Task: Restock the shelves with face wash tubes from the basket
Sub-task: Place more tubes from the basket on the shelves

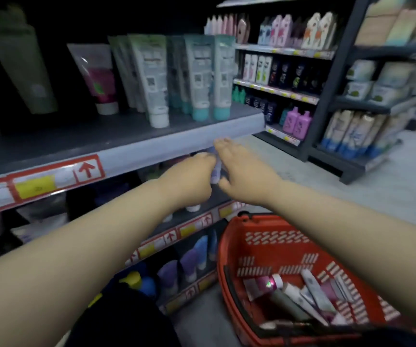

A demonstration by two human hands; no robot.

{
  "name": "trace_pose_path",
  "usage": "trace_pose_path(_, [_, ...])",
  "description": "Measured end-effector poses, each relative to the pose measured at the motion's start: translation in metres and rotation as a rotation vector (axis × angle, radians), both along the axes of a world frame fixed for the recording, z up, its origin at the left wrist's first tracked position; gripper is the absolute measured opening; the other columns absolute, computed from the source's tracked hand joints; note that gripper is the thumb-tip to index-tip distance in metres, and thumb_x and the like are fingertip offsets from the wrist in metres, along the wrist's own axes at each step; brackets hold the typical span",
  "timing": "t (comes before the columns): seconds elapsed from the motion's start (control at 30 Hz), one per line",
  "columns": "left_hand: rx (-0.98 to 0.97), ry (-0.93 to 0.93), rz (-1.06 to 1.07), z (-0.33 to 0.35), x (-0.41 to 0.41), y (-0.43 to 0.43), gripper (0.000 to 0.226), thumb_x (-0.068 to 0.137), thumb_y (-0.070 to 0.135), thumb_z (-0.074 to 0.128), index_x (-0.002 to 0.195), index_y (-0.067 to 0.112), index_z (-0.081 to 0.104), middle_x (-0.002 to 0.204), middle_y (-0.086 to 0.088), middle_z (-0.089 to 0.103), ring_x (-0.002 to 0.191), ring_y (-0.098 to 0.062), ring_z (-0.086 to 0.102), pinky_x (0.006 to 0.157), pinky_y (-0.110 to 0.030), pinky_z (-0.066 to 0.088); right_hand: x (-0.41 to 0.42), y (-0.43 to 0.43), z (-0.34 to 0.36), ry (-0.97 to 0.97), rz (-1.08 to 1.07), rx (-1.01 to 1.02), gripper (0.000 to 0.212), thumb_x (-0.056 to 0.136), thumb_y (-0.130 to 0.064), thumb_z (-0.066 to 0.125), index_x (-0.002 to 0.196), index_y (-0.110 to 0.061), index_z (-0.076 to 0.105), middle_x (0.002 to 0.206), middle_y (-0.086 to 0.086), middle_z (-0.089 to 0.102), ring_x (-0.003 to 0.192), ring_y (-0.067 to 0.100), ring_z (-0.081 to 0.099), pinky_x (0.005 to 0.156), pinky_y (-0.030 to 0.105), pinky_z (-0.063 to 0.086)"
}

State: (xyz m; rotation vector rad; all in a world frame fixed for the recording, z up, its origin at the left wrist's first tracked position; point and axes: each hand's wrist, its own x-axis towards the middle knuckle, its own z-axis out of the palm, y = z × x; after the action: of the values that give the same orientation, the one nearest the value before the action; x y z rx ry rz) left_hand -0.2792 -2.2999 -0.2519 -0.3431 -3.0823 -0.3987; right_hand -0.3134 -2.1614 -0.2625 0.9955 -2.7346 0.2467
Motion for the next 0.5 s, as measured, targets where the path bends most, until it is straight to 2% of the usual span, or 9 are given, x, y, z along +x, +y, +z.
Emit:
trace_pose_path(0.03, [-0.03, -0.028, -0.03, -0.01, -0.004, 0.011, 0.028, 0.076, 0.005, 0.057, 0.103, 0.009, 0.05, 0.113, -0.013, 0.054, 0.106, -0.03, 0.056, 0.089, -0.042, 0.047, -0.001, 0.012, -0.01, -0.016, -0.009, 0.036, 0.076, 0.08, -0.024, 0.045, 0.147, 0.003, 0.02, 0.154, 0.02, 0.022, 0.145, 0.028, 0.019, 0.117, 0.03, 0.013])
trace_pose_path(0.1, [-0.093, -0.033, -0.071, -0.036, -0.017, 0.034, 0.04, 0.085, 0.018, 0.055, 0.122, 0.007, 0.045, 0.125, -0.014, 0.05, 0.116, -0.031, 0.052, 0.097, -0.042, 0.043, -0.005, 0.036, -0.033, -0.05, -0.034, 0.091, 0.085, 0.071, -0.03, 0.037, 0.147, 0.003, 0.02, 0.154, 0.021, 0.023, 0.145, 0.03, 0.02, 0.118, 0.033, 0.016])
trace_pose_path(0.17, [-0.154, -0.018, -0.094, -0.068, -0.031, 0.057, 0.052, 0.088, 0.028, 0.052, 0.134, 0.01, 0.039, 0.134, -0.01, 0.046, 0.124, -0.03, 0.048, 0.102, -0.044, 0.037, -0.011, 0.059, -0.06, -0.106, -0.081, 0.128, 0.084, 0.073, -0.033, 0.037, 0.148, 0.0, 0.019, 0.155, 0.018, 0.022, 0.145, 0.028, 0.02, 0.118, 0.036, 0.021])
trace_pose_path(0.27, [-0.197, -0.137, -0.13, -0.115, -0.049, 0.092, 0.069, 0.084, 0.023, 0.053, 0.146, 0.014, 0.024, 0.148, -0.005, 0.033, 0.135, -0.027, 0.037, 0.109, -0.05, 0.026, -0.022, 0.092, -0.104, -0.223, -0.145, 0.177, 0.082, 0.079, -0.031, 0.048, 0.149, -0.003, 0.016, 0.157, 0.015, 0.018, 0.146, 0.025, 0.017, 0.116, 0.038, 0.022])
trace_pose_path(0.4, [-0.284, -0.278, -0.182, -0.172, -0.063, 0.132, 0.075, 0.083, 0.021, 0.054, 0.148, 0.011, 0.019, 0.151, -0.008, 0.028, 0.138, -0.027, 0.03, 0.113, -0.048, 0.019, -0.035, 0.129, -0.165, -0.385, -0.18, 0.299, 0.086, 0.079, -0.028, 0.055, 0.15, -0.006, 0.012, 0.158, 0.012, 0.014, 0.147, 0.023, 0.013, 0.118, 0.039, 0.02])
trace_pose_path(0.5, [-0.296, -0.431, -0.206, -0.213, -0.071, 0.155, 0.081, 0.087, 0.025, 0.053, 0.151, 0.01, 0.006, 0.158, -0.01, 0.01, 0.145, -0.026, 0.014, 0.116, -0.051, 0.011, -0.045, 0.152, -0.206, -0.507, -0.189, 0.364, 0.088, 0.08, -0.028, 0.057, 0.151, -0.007, 0.009, 0.159, 0.011, 0.012, 0.147, 0.025, 0.01, 0.118, 0.041, 0.019])
